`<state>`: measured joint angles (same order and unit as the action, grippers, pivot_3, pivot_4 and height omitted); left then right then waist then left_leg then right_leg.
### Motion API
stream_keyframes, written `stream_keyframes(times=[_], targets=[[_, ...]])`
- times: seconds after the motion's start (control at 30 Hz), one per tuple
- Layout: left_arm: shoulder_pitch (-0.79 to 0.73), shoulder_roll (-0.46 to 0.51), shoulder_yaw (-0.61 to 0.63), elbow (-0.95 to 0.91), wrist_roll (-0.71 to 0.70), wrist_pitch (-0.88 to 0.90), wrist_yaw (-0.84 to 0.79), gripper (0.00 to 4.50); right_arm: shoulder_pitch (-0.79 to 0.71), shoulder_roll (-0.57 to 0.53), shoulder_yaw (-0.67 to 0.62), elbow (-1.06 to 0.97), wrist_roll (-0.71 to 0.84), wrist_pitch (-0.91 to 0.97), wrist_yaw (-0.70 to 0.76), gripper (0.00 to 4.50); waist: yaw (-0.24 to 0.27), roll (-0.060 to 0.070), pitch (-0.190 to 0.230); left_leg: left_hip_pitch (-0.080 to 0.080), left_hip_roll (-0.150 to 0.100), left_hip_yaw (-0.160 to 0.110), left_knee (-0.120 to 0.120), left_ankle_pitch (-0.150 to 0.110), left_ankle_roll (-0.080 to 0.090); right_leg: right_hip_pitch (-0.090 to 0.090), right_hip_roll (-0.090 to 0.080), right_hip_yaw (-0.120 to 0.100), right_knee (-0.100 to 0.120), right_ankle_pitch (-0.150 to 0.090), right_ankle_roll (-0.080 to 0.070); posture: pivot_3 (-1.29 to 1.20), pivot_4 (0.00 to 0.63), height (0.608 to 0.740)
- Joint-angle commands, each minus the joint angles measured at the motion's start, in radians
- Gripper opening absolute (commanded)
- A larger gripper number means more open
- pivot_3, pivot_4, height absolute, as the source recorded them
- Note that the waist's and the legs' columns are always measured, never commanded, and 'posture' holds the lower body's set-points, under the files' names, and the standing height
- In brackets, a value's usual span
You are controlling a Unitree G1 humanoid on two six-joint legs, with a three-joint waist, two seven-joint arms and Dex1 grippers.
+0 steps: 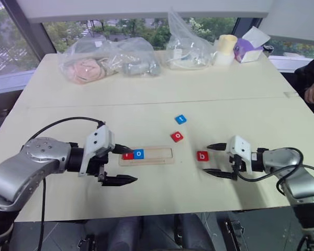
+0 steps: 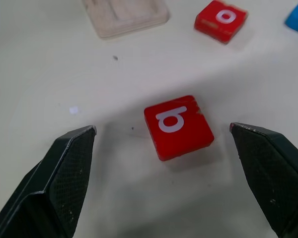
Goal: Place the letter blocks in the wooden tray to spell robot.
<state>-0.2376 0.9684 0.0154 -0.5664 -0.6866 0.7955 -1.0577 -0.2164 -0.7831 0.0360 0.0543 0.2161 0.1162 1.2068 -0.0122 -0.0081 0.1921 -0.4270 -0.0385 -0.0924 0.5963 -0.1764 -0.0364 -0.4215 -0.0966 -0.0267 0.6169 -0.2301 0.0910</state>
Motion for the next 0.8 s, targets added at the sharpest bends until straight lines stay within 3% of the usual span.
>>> stream_keyframes(times=[0.03,0.13,0.27,0.3,0.43,0.57,0.67,0.8], targets=[[0.002,0.005,0.019,-0.024,-0.001,-0.007,0.015,4.50,-0.052,0.007,0.021,0.076,-0.007,-0.063,0.040,4.44,0.000,0.000,0.000,0.000,0.000,0.000,0.000,0.000,0.000,0.000,0.000,0.000,0.000,0.000,0.000,0.00,0.150,0.740],[0.010,-0.001,0.025,-0.038,-0.013,0.002,0.034,4.50,-0.092,0.012,0.044,0.163,-0.016,-0.105,0.076,3.65,0.000,0.000,0.000,0.000,0.000,0.000,0.000,0.000,0.000,0.000,0.000,0.000,0.000,0.000,0.000,0.00,0.150,0.740],[0.028,0.008,0.044,-0.043,-0.019,0.004,0.045,4.50,-0.138,0.035,0.041,0.208,-0.001,-0.091,0.078,1.72,0.000,0.000,0.000,0.001,0.000,0.001,0.000,0.000,0.000,0.000,0.000,0.001,0.001,0.001,0.000,0.00,0.150,0.740],[0.037,0.014,0.049,-0.040,-0.013,0.000,0.043,4.50,-0.146,0.038,0.040,0.203,0.006,-0.076,0.078,1.48,0.000,0.000,0.000,0.001,0.000,0.001,0.000,0.000,0.000,0.000,0.000,0.001,0.001,0.001,0.000,0.00,0.150,0.740],[0.080,0.067,0.097,0.037,0.043,-0.049,0.014,4.50,-0.200,0.069,0.063,0.037,0.074,0.125,0.064,1.36,-0.006,0.000,0.000,0.002,0.000,0.002,0.001,0.000,0.000,-0.001,0.001,0.003,0.003,0.001,0.000,0.00,0.150,0.740],[0.104,0.074,0.171,0.093,0.000,-0.043,-0.018,4.50,-0.281,0.106,0.173,-0.101,0.024,0.265,0.035,1.36,-0.004,0.000,0.000,0.002,0.001,0.003,0.001,0.000,0.000,-0.005,0.003,0.005,0.009,0.001,0.000,0.00,0.150,0.740],[0.155,0.110,0.196,0.124,0.029,-0.079,-0.074,4.50,-0.402,0.184,0.311,-0.083,-0.080,0.339,-0.011,1.36,-0.006,0.000,0.000,0.002,0.002,0.003,0.001,0.000,0.000,-0.005,0.003,0.005,0.009,0.000,0.000,0.00,0.150,0.740],[0.179,0.116,0.207,0.165,0.077,-0.122,-0.069,4.50,-0.487,0.303,0.368,-0.017,-0.107,0.365,-0.058,1.36,-0.001,0.000,0.000,0.001,0.002,0.004,0.001,0.000,0.000,-0.006,0.002,0.006,0.009,0.001,-0.001,0.00,0.150,0.740]])
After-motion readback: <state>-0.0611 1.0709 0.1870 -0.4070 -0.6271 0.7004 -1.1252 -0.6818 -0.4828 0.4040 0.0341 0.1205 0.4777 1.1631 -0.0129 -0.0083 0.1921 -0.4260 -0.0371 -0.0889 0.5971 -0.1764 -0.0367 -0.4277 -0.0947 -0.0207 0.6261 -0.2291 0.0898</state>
